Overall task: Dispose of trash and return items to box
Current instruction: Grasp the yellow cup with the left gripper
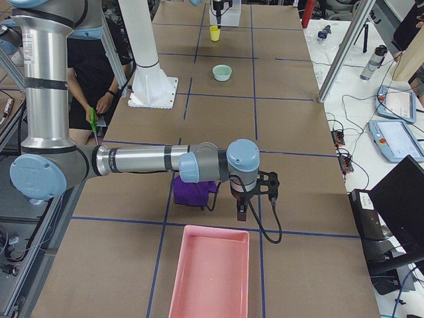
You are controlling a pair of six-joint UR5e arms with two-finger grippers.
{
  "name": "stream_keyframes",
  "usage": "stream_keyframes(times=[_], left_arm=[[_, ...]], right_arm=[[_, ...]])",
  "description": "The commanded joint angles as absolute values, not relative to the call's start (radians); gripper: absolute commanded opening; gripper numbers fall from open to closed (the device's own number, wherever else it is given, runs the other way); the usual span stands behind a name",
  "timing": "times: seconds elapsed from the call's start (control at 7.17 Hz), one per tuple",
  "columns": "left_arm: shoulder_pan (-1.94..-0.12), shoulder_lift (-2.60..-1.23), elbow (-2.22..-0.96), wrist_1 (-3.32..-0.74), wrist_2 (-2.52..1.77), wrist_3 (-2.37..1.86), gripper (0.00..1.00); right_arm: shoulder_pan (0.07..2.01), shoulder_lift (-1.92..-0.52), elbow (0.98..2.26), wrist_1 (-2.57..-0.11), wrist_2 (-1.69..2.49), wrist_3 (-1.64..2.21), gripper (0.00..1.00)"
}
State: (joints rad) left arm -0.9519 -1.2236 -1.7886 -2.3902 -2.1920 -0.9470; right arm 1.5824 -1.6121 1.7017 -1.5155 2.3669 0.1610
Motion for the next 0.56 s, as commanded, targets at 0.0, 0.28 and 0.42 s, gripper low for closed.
stream_keyframes(times=[0.0,0.28,0.42], left_arm=[[-0.937,-1.221,-1.790,-2.396,-2.191,-0.937,1.00],[-0.919,-1.163,-1.789,-2.448,-2.189,-0.904,1.00],[-0.917,-1.160,-1.787,-2.448,-2.189,-0.894,1.00]], right_arm=[[1.583,-1.612,1.700,-1.516,2.371,0.160,1.00],[1.583,-1.614,1.698,-1.516,2.387,0.160,1.00],[1.582,-1.615,1.695,-1.517,2.390,0.160,1.00]])
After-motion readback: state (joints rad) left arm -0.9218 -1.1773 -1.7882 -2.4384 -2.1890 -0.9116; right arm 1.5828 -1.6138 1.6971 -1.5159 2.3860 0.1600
